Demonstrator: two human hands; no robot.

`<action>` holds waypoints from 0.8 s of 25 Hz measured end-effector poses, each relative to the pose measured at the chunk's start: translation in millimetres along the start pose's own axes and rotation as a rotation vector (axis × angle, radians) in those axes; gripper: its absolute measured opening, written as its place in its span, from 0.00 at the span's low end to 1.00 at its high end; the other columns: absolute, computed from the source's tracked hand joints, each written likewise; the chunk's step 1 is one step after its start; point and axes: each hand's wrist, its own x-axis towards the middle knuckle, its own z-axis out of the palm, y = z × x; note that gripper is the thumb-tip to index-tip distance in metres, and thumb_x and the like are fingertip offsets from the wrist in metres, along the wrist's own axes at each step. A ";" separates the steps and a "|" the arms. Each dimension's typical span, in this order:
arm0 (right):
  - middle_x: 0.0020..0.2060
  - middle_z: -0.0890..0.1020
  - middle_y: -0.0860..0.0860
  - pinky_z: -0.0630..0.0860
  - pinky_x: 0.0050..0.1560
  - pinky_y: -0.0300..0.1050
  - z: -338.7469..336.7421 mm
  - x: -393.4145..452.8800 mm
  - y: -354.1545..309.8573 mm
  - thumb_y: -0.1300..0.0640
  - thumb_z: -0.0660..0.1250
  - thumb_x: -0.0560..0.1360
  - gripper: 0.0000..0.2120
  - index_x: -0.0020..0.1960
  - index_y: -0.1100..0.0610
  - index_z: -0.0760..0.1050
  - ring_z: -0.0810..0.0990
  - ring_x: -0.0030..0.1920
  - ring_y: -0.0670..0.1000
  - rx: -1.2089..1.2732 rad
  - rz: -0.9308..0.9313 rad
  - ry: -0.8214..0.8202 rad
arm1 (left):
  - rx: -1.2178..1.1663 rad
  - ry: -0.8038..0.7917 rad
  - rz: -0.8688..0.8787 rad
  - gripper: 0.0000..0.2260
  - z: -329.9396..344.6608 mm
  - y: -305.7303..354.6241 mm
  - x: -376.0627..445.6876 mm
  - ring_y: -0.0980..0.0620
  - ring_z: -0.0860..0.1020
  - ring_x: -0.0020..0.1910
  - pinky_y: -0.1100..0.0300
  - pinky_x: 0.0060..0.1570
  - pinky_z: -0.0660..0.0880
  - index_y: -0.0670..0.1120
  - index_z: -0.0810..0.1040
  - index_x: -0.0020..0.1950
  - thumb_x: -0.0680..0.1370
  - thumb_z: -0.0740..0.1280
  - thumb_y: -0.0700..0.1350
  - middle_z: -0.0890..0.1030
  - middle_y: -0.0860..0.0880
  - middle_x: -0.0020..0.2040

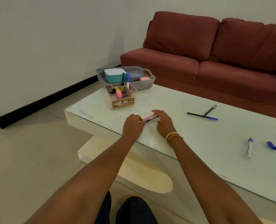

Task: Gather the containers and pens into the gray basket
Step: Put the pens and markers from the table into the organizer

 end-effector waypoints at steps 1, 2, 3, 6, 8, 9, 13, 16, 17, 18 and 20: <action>0.61 0.76 0.57 0.64 0.58 0.26 1.4 2.4 1.4 0.78 0.55 0.70 0.27 0.63 0.60 0.75 0.75 0.62 0.53 0.053 0.076 0.112 | -0.026 0.017 -0.028 0.12 -1.6 -4.4 1.2 0.47 0.78 0.48 0.58 0.46 0.73 0.41 0.82 0.54 0.77 0.67 0.47 0.81 0.43 0.48; 0.61 0.75 0.58 0.66 0.55 0.27 1.1 6.5 1.7 0.77 0.55 0.71 0.25 0.63 0.61 0.74 0.76 0.60 0.54 0.092 0.174 0.212 | -0.050 0.033 -0.050 0.11 -2.9 -6.3 1.0 0.48 0.78 0.47 0.60 0.44 0.72 0.41 0.83 0.52 0.77 0.67 0.47 0.81 0.43 0.47; 0.61 0.75 0.59 0.68 0.55 0.29 0.8 11.5 2.1 0.75 0.57 0.73 0.23 0.64 0.61 0.74 0.77 0.60 0.55 0.107 0.280 0.261 | -0.068 0.047 -0.067 0.11 -3.2 -6.3 0.5 0.48 0.78 0.46 0.61 0.43 0.71 0.41 0.83 0.51 0.76 0.68 0.47 0.82 0.43 0.46; 0.64 0.73 0.59 0.71 0.63 0.43 2.7 29.9 8.2 0.63 0.62 0.77 0.19 0.68 0.60 0.70 0.76 0.63 0.56 -0.010 0.422 0.092 | -0.088 0.082 -0.092 0.10 -0.8 -4.5 0.4 0.48 0.78 0.45 0.61 0.42 0.72 0.42 0.82 0.50 0.75 0.69 0.48 0.82 0.44 0.45; 0.67 0.70 0.58 0.71 0.65 0.49 3.5 42.0 7.6 0.57 0.61 0.79 0.19 0.70 0.59 0.68 0.75 0.64 0.59 -0.132 0.405 -0.055 | -0.060 0.079 -0.105 0.11 -0.2 -3.4 2.2 0.48 0.79 0.45 0.59 0.42 0.74 0.42 0.82 0.49 0.75 0.69 0.50 0.82 0.45 0.45; 0.67 0.68 0.59 0.71 0.65 0.51 3.6 47.4 5.6 0.54 0.59 0.80 0.19 0.69 0.58 0.69 0.75 0.63 0.60 -0.170 0.393 -0.093 | -0.043 0.071 -0.116 0.12 -0.6 -3.8 4.5 0.48 0.79 0.44 0.58 0.42 0.75 0.43 0.82 0.49 0.75 0.69 0.51 0.82 0.46 0.44; 0.60 0.70 0.58 0.75 0.57 0.52 5.3 59.9 0.9 0.50 0.55 0.81 0.18 0.63 0.59 0.74 0.78 0.54 0.60 -0.304 0.366 -0.136 | 0.041 0.020 -0.168 0.15 -5.2 -4.8 15.2 0.48 0.79 0.44 0.57 0.39 0.74 0.44 0.80 0.48 0.73 0.70 0.56 0.82 0.47 0.43; 0.56 0.74 0.55 0.77 0.55 0.51 11.0 61.6 2.3 0.45 0.61 0.77 0.17 0.59 0.56 0.74 0.79 0.52 0.58 -0.291 0.408 -0.076 | 0.118 0.013 -0.139 0.14 -5.7 -6.1 18.2 0.48 0.78 0.43 0.58 0.37 0.70 0.45 0.78 0.47 0.75 0.67 0.56 0.81 0.47 0.43; 0.54 0.77 0.55 0.77 0.54 0.50 12.7 63.6 3.5 0.45 0.62 0.75 0.18 0.58 0.56 0.75 0.79 0.52 0.58 -0.273 0.440 -0.053 | 0.134 0.022 -0.114 0.13 -4.8 -6.6 17.7 0.48 0.78 0.43 0.58 0.36 0.70 0.46 0.77 0.48 0.76 0.66 0.55 0.81 0.47 0.42; 0.52 0.79 0.55 0.77 0.51 0.49 13.5 66.1 3.1 0.45 0.64 0.74 0.18 0.56 0.57 0.76 0.80 0.51 0.58 -0.253 0.483 -0.027 | 0.146 0.029 -0.087 0.11 -4.2 -6.8 16.6 0.47 0.77 0.42 0.57 0.36 0.69 0.46 0.76 0.48 0.77 0.64 0.54 0.81 0.47 0.42; 0.44 0.81 0.55 0.74 0.43 0.44 13.4 70.3 0.3 0.49 0.66 0.71 0.16 0.53 0.60 0.78 0.81 0.47 0.58 -0.180 0.570 0.040 | 0.158 0.042 -0.051 0.10 -2.8 -6.6 15.1 0.48 0.75 0.39 0.57 0.36 0.69 0.46 0.75 0.49 0.79 0.61 0.52 0.80 0.48 0.40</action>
